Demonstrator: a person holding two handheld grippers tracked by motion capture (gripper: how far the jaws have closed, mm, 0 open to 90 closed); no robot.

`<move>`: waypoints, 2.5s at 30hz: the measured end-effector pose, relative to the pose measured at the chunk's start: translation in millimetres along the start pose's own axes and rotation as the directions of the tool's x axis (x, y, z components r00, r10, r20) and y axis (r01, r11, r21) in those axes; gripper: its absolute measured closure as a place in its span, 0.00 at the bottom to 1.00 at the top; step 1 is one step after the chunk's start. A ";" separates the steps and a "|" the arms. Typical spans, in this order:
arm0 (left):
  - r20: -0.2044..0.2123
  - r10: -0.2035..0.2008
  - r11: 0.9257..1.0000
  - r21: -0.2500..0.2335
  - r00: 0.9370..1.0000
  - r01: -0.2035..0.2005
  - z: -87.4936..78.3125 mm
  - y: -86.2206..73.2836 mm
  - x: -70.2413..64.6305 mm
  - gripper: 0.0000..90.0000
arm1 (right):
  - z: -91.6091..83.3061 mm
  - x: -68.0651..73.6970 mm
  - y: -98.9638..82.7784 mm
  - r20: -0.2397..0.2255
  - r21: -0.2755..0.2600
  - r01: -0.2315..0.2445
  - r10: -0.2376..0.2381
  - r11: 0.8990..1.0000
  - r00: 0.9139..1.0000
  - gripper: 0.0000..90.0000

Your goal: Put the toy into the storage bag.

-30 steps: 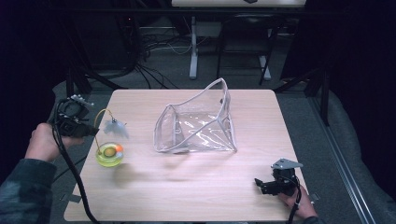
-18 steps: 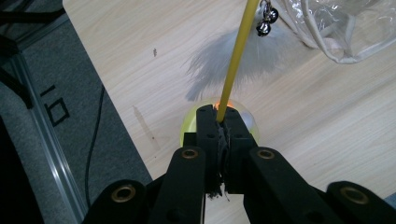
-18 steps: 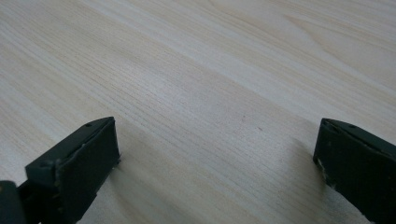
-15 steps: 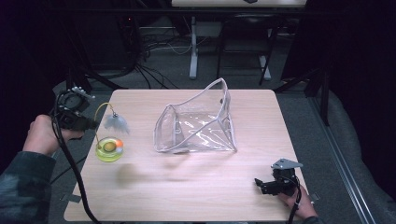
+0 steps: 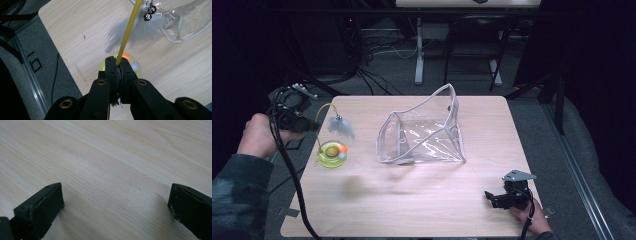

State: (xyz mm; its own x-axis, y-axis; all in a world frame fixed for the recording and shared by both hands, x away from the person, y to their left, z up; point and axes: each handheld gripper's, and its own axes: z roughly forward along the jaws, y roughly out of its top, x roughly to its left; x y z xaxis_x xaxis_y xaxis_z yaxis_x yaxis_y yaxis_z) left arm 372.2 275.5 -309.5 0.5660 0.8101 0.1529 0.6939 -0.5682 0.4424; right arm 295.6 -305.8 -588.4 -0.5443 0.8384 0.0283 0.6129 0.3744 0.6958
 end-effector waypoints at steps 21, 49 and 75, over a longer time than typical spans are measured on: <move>-0.032 0.029 1.000 0.011 0.999 -0.029 -10.5 26.6 0.5 0.98 | 0.0 0.0 0.0 0.000 0.000 0.000 0.000 1.000 1.000 0.00; -0.041 0.102 0.995 0.012 0.994 -0.102 -29.2 70.4 -12.3 0.98 | -0.1 -0.1 0.1 -0.003 0.001 -0.001 0.001 1.000 1.000 0.00; -0.036 0.155 0.988 0.011 0.987 -0.154 -38.1 106.3 -29.0 0.98 | -0.1 -0.2 0.1 -0.004 0.001 0.001 -0.001 1.000 1.000 0.00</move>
State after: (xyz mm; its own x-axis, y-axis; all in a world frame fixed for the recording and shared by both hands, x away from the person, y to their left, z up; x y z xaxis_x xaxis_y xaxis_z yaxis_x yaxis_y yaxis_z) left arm 412.6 197.2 -233.3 0.6500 0.7172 0.2510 0.6030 -0.6879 0.4040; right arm 295.7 -306.0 -588.3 -0.5470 0.8366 0.0306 0.6132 0.3756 0.6949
